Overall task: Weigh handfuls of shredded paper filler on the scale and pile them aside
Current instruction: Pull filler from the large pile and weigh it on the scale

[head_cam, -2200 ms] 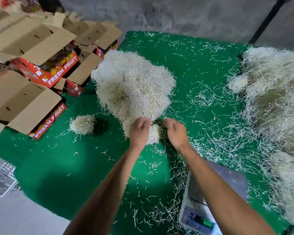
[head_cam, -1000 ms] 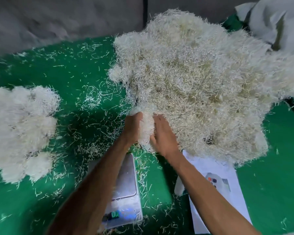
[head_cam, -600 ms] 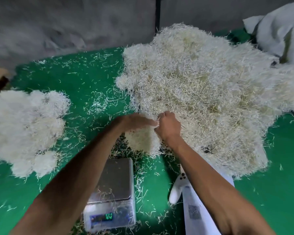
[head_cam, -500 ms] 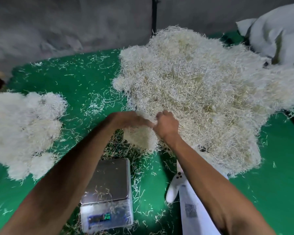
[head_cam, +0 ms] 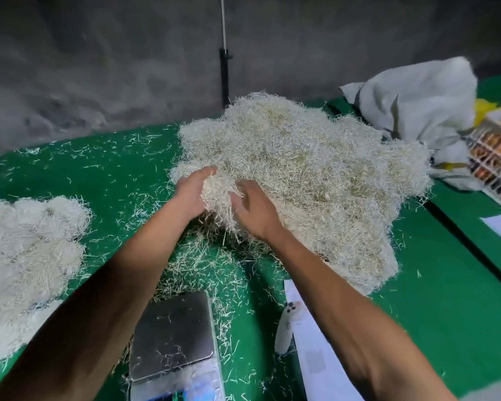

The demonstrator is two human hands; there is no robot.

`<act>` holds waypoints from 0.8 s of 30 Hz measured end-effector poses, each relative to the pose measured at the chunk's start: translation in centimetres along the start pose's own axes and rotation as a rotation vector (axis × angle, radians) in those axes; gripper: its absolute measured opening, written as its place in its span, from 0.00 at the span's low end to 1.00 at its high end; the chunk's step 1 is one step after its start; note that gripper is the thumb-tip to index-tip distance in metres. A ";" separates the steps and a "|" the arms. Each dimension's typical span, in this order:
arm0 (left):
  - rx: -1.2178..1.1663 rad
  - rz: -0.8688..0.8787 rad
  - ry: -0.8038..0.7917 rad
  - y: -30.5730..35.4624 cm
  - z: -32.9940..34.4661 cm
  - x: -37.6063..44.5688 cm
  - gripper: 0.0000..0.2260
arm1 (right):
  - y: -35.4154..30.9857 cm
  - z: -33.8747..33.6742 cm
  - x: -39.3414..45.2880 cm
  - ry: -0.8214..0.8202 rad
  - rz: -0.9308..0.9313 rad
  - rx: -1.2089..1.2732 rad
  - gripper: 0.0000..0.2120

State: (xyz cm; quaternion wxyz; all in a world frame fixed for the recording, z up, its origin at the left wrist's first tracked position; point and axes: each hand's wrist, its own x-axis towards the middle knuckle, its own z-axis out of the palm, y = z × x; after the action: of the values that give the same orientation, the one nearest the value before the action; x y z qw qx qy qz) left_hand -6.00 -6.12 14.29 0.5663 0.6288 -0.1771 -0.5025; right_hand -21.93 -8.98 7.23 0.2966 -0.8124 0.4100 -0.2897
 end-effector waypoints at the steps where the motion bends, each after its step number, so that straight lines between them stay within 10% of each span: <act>1: -0.032 0.004 0.003 0.3 0.3 -0.3 0.22 | -0.6 -0.1 -0.1 -0.031 -0.027 -0.083 0.33; 4: -0.113 0.000 -0.155 0.6 0.9 -0.8 0.06 | -0.9 -0.1 -0.4 -0.147 0.038 -0.441 0.45; 6: 0.020 -0.014 -0.231 0.1 1.0 -1.6 0.18 | 0.0 -0.7 0.0 -0.103 0.163 -0.550 0.28; 8: 0.581 0.114 -0.200 -1.2 0.5 -1.6 0.32 | 0.6 -1.9 0.4 -0.041 0.217 -0.606 0.09; 13: 1.514 0.350 -0.145 -2.6 -0.8 -0.5 0.33 | -0.5 -2.9 1.6 -0.098 -0.032 -0.698 0.09; 19: 1.171 0.245 0.195 -1.3 -2.9 1.3 0.19 | -2.1 -1.1 0.6 -0.283 -0.073 -0.540 0.14; 24: 0.551 -0.075 0.182 -2.3 -1.9 1.3 0.27 | -3.9 0.5 1.1 -0.290 -0.069 -0.568 0.20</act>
State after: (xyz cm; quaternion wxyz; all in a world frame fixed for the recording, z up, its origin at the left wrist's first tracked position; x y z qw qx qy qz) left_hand -4.62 -5.44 11.35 0.3687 0.8074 -0.2320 -0.3978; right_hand -19.10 -7.92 10.00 0.1034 -0.9089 0.4003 -0.0548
